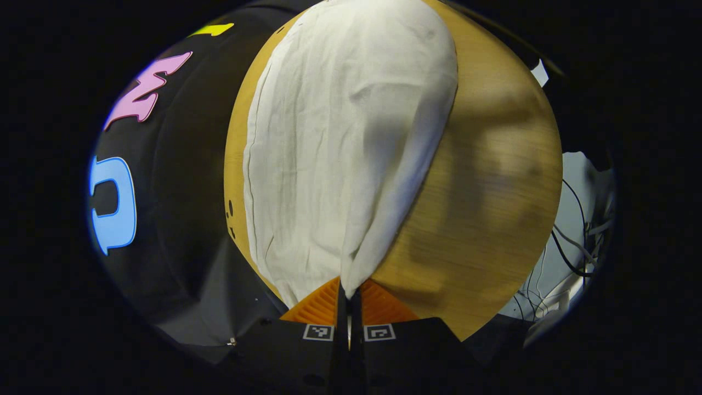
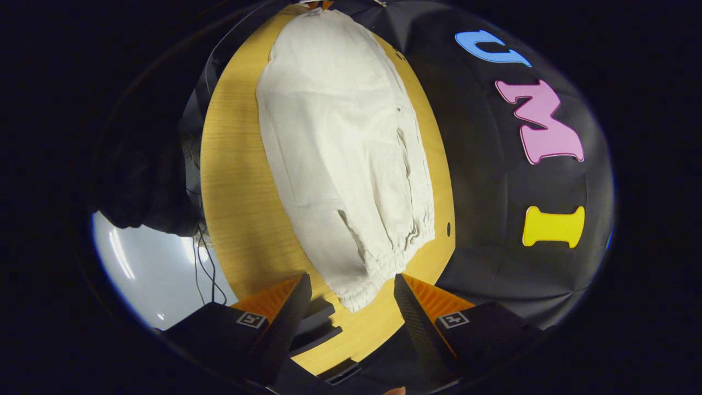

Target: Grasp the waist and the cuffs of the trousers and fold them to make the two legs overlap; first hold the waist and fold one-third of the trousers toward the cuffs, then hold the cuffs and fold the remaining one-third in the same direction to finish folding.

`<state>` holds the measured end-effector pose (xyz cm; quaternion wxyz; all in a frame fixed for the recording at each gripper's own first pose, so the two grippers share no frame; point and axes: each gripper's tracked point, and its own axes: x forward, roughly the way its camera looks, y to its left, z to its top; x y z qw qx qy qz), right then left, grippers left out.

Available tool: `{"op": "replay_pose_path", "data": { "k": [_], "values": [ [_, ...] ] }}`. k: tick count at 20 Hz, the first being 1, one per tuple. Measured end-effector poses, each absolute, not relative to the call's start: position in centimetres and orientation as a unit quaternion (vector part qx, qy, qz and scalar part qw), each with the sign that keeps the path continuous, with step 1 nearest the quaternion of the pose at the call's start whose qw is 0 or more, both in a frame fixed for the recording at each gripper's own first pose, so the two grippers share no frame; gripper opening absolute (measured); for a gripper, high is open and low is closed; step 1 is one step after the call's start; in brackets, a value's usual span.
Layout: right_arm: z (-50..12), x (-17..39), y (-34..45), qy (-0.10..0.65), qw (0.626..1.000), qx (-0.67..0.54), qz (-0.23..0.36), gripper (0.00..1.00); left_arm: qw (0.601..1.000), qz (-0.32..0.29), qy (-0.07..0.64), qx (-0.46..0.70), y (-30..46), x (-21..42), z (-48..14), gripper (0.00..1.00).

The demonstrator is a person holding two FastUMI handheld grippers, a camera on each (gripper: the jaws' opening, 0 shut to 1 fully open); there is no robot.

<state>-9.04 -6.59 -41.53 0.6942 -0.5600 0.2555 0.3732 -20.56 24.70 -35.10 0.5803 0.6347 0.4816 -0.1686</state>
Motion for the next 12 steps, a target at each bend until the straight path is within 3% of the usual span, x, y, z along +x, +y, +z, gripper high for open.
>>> {"op": "replay_pose_path", "data": {
  "k": [7,9,10,12],
  "values": [
    [-42.3,-5.9,-5.7,0.227,0.689,-0.586,0.360,0.93,0.576,-0.166,0.488,0.635,25.1,-19.8,-35.2,0.06],
    [-43.0,-5.4,-5.6,0.239,0.698,-0.582,0.343,0.85,0.580,-0.164,0.489,0.631,25.1,-19.7,-35.2,0.05],
    [-43.9,-5.5,-5.5,0.259,0.700,-0.574,0.337,0.72,0.583,-0.163,0.489,0.629,25.2,-19.7,-35.2,0.05],
    [-44.9,-6.0,-5.6,0.293,0.700,-0.568,0.319,0.17,0.591,-0.159,0.487,0.623,25.1,-19.6,-35.1,0.05]
  ]
}}
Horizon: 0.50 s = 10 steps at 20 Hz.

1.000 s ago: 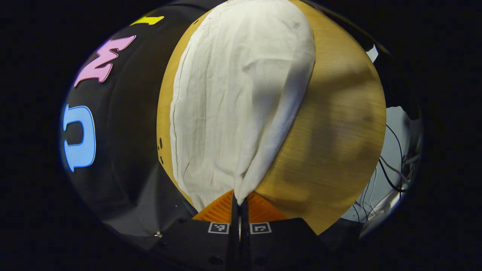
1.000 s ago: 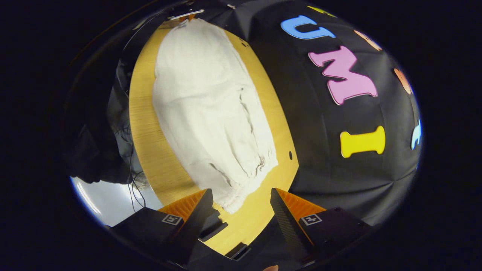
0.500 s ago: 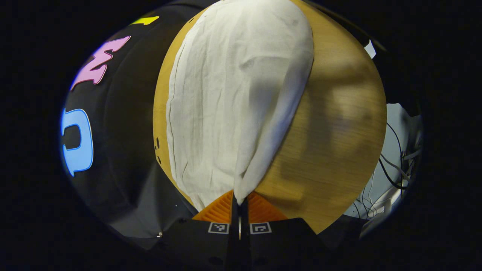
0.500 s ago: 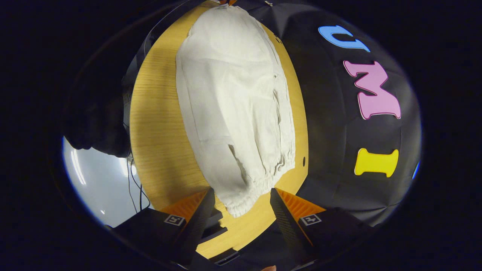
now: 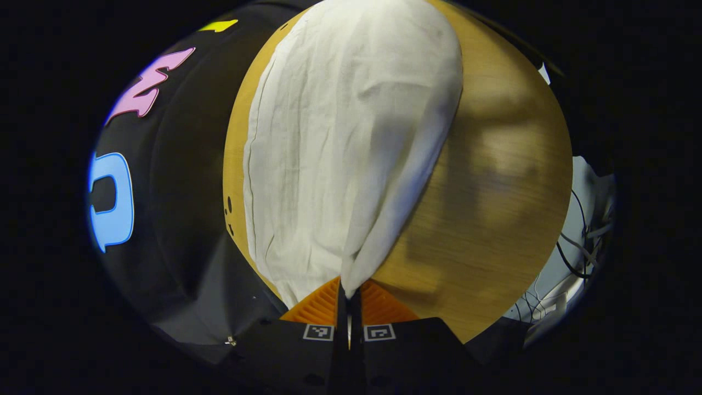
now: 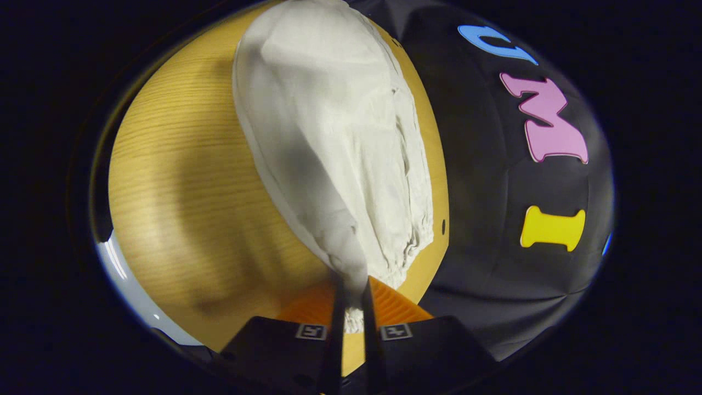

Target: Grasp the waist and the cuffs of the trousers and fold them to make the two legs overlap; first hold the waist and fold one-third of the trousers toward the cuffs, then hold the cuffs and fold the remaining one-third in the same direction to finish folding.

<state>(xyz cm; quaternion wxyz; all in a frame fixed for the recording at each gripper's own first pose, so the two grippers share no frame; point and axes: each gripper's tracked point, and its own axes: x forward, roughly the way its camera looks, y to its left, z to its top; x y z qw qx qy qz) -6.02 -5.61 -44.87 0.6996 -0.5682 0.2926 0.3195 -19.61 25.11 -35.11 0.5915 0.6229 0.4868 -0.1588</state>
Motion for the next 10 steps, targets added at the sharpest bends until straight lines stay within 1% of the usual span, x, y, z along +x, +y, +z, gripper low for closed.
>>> {"op": "replay_pose_path", "data": {
  "k": [2,3,6,8,10],
  "values": [
    [-44.9,-5.8,-5.4,0.303,0.707,-0.558,0.311,0.08,0.598,-0.151,0.488,0.618,25.4,-19.4,-35.1,0.06],
    [-44.7,-6.1,-5.3,0.310,0.709,-0.550,0.315,0.06,0.599,-0.147,0.490,0.616,25.5,-19.3,-35.1,0.06],
    [-44.3,-6.5,-4.8,0.337,0.717,-0.512,0.333,0.05,0.606,-0.139,0.501,0.602,25.8,-19.3,-35.1,0.05],
    [-42.9,-6.0,-4.8,0.327,0.733,-0.500,0.324,0.05,0.618,-0.134,0.507,0.585,26.0,-19.4,-34.9,0.06],
    [-41.3,-5.9,-4.6,0.320,0.752,-0.483,0.314,0.05,0.640,-0.121,0.503,0.569,25.9,-19.1,-33.9,0.06]
  ]
}}
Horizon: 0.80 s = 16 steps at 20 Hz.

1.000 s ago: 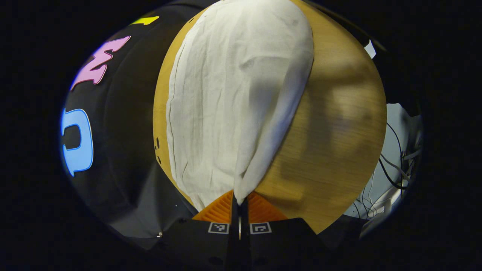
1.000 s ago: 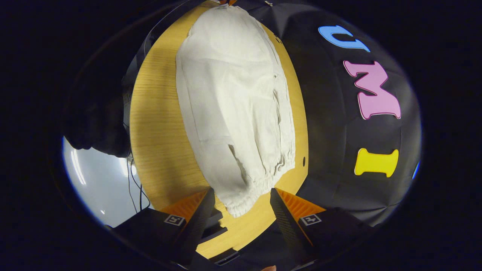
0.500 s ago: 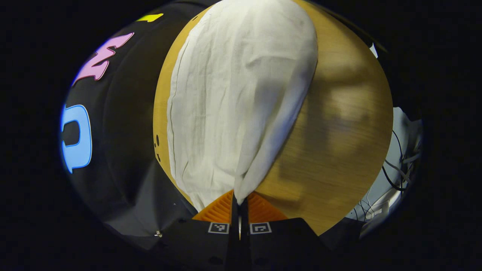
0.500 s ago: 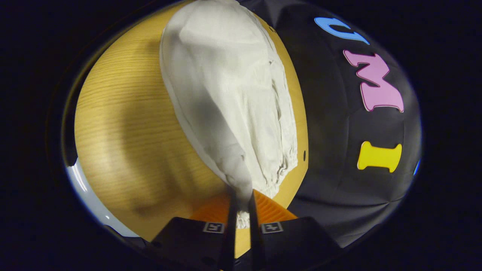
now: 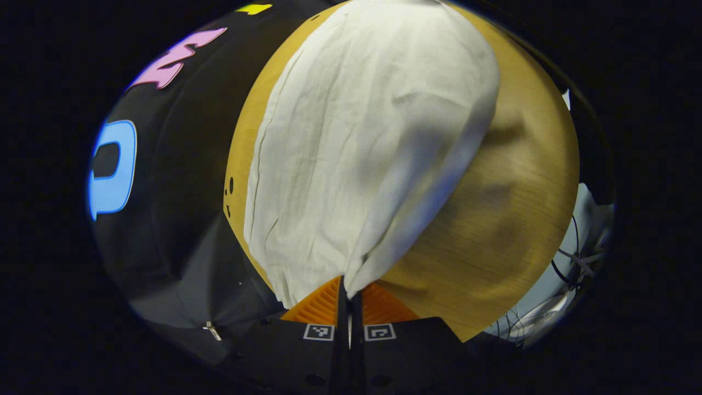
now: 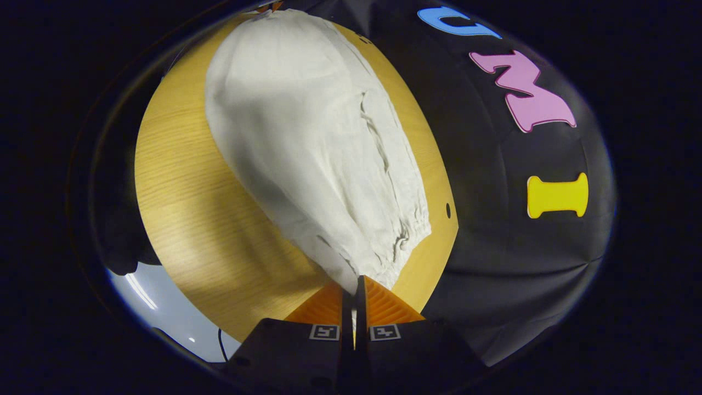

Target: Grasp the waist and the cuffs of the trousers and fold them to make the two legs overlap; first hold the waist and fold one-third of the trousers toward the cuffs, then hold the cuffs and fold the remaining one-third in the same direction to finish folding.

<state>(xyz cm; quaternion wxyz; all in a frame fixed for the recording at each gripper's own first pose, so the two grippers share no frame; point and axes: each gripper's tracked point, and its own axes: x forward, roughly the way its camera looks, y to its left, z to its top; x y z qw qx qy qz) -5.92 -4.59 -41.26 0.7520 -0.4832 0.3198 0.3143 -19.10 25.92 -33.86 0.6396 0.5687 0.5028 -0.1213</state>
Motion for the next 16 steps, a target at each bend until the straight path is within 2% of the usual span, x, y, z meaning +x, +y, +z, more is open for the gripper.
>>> {"op": "replay_pose_path", "data": {
  "k": [5,9,11,16],
  "values": [
    [-36.6,-3.9,-4.7,0.316,0.816,-0.413,0.252,0.05,0.698,-0.080,0.486,0.520,25.5,-16.8,-29.8,0.06],
    [-34.6,-2.3,-4.3,0.330,0.851,-0.352,0.209,0.05,0.735,-0.049,0.475,0.482,25.7,-12.8,-26.9,0.06],
    [-33.5,-1.3,-4.2,0.331,0.864,-0.327,0.193,0.05,0.745,-0.043,0.474,0.467,25.9,-10.5,-26.1,0.05],
    [-33.4,1.6,-3.7,0.339,0.875,-0.298,0.178,0.05,0.740,-0.041,0.490,0.459,27.0,-6.0,-25.7,0.05]
  ]
}}
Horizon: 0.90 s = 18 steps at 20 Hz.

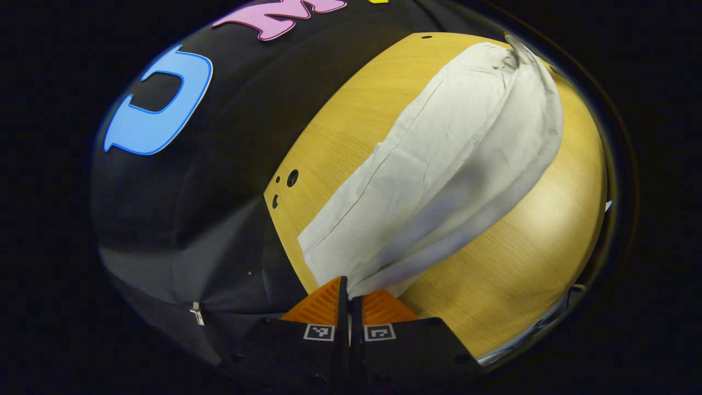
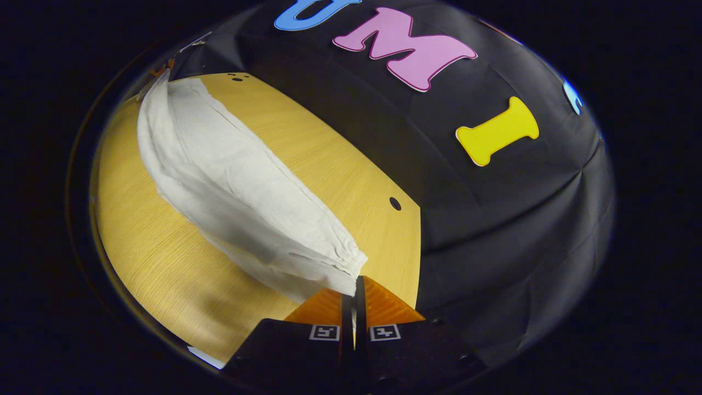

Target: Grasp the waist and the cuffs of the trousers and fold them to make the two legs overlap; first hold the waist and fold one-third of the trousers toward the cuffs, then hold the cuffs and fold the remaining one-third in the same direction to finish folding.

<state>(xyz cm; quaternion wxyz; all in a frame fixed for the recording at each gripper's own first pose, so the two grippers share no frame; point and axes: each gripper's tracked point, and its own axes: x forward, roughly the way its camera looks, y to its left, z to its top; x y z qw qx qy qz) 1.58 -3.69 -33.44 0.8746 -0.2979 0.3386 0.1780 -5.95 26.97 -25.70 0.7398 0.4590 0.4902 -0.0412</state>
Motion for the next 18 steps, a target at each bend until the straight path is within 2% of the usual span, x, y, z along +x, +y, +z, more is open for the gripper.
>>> {"op": "replay_pose_path", "data": {
  "k": [5,6,7,8,13,18],
  "values": [
    [-35.5,5.4,-2.9,0.363,0.871,-0.274,0.188,0.05,0.727,-0.044,0.512,0.455,28.5,-2.4,-27.0,0.05],
    [-36.1,6.0,-2.8,0.369,0.868,-0.272,0.189,0.10,0.721,-0.050,0.516,0.460,28.7,-1.8,-27.5,0.05],
    [-36.7,6.5,-2.6,0.378,0.864,-0.272,0.192,0.10,0.713,-0.056,0.522,0.465,29.0,-1.2,-28.1,0.05],
    [-37.6,7.0,-2.5,0.387,0.860,-0.271,0.194,0.05,0.704,-0.063,0.530,0.468,29.3,-0.8,-28.8,0.05],
    [-42.3,9.0,-1.7,0.436,0.829,-0.273,0.217,0.05,0.663,-0.089,0.573,0.474,30.8,1.0,-32.7,0.06],
    [-45.3,10.2,-1.0,0.455,0.811,-0.286,0.232,0.05,0.632,-0.106,0.594,0.486,31.2,1.9,-35.8,0.05]
  ]
}}
